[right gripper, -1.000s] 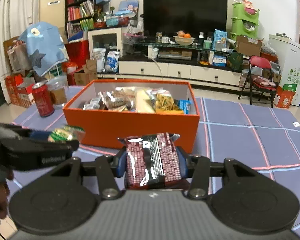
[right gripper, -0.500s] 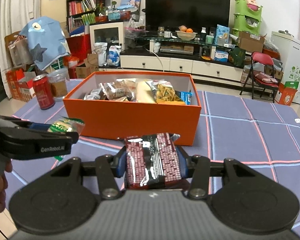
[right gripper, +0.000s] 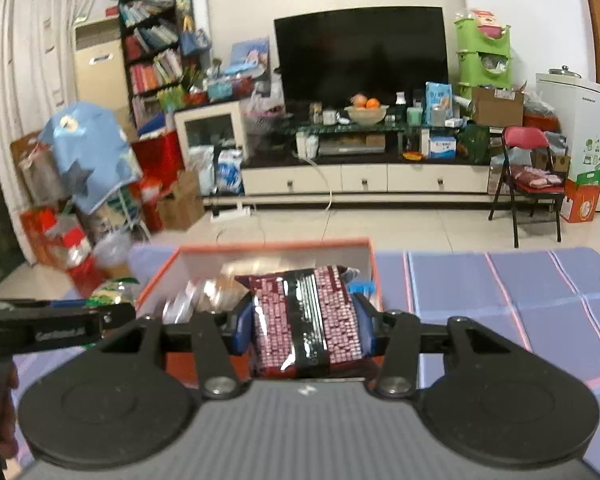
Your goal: Organize snacks
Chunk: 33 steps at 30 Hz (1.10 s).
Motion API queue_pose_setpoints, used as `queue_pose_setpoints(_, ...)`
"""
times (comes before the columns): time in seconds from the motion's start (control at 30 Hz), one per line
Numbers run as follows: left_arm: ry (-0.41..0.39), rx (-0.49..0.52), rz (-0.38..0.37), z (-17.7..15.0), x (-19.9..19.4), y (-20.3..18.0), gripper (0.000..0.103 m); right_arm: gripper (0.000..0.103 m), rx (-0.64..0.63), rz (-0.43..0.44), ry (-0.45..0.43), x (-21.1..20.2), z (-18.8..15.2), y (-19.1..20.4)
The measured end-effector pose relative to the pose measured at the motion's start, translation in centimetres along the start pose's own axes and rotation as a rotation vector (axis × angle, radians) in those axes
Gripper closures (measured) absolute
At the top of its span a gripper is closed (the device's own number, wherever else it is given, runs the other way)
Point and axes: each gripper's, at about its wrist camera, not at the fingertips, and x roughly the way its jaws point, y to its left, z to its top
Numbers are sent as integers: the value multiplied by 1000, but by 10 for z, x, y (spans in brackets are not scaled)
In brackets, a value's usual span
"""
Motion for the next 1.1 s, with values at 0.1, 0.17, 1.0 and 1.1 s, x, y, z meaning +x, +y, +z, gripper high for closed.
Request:
queue_pose_setpoints(0.1,18,12,10,20,34,-11,80,54,21,8,38,44,18,-8)
queue_pose_setpoints(0.17,18,43,25,28,54,-18,80,54,-3,-7,64,71,25,-6)
queue_pose_setpoints(1.0,-27,-30,112,-60,-82,-11,15,13,-63,-196,148,-64,-66,55)
queue_pose_setpoints(1.1,-16,-25,160,-60,-74,-10,15,13,-61,-217,120,-60,-67,56)
